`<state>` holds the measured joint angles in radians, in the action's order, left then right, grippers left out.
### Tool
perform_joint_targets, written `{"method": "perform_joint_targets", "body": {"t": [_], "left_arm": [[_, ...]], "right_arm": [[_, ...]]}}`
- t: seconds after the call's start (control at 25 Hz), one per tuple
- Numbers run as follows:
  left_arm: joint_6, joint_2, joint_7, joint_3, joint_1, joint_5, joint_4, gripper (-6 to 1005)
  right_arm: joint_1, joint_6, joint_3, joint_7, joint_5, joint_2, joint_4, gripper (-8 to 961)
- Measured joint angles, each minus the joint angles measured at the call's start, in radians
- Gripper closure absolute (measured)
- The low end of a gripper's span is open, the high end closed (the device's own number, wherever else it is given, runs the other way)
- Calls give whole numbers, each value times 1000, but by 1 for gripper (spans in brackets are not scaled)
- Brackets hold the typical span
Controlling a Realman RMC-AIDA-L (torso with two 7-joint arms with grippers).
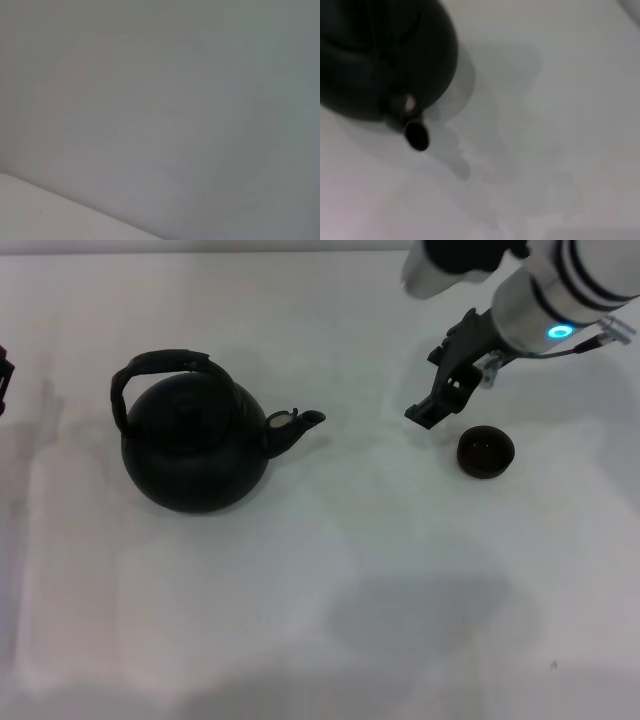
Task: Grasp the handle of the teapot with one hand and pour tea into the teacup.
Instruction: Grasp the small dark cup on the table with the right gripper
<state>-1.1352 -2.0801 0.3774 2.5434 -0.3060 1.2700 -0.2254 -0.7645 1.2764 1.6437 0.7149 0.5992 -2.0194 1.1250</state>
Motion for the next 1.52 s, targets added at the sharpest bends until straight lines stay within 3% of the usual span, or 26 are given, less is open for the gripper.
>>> {"method": "perform_joint_targets", "body": {"t": [0.68, 1.52], "left_arm": [[5, 0, 0, 0, 1, 1, 8, 170], [8, 0, 0, 0, -2, 2, 9, 170]], "right_arm": [[-21, 10, 74, -85, -25, -6, -121, 142], [4, 42, 73, -102, -77, 1, -127, 167]]}}
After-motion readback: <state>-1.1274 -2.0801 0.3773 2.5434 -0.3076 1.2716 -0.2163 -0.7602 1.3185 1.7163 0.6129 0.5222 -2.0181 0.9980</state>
